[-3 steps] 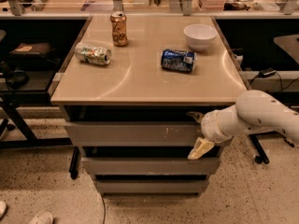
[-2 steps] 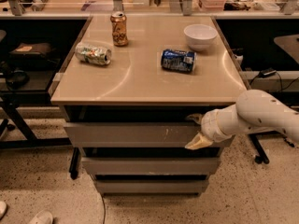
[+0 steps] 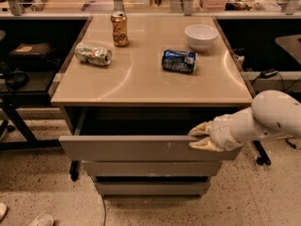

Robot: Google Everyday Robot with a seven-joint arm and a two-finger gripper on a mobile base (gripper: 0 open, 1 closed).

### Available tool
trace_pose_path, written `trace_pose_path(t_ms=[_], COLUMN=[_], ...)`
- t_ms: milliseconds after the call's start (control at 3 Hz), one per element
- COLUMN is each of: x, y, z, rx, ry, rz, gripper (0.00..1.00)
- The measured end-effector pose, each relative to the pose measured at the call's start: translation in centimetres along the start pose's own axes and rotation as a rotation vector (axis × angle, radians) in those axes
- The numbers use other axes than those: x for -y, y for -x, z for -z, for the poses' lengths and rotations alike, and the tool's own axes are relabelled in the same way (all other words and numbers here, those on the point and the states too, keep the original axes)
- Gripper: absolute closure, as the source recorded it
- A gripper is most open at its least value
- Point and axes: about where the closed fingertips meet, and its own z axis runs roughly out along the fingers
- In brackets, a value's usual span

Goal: Open top drawer

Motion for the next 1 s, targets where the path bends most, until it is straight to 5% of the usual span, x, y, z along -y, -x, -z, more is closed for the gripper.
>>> trace_pose_path(t_ms=[333, 1000], x=[-0.25, -0.25], y=[-0.34, -0.34], z=[0.35, 0.35], rx=[-0.002, -0.002], ry=[-0.002, -0.002], rz=[-0.008, -0.008], gripper=[0.84, 0.39])
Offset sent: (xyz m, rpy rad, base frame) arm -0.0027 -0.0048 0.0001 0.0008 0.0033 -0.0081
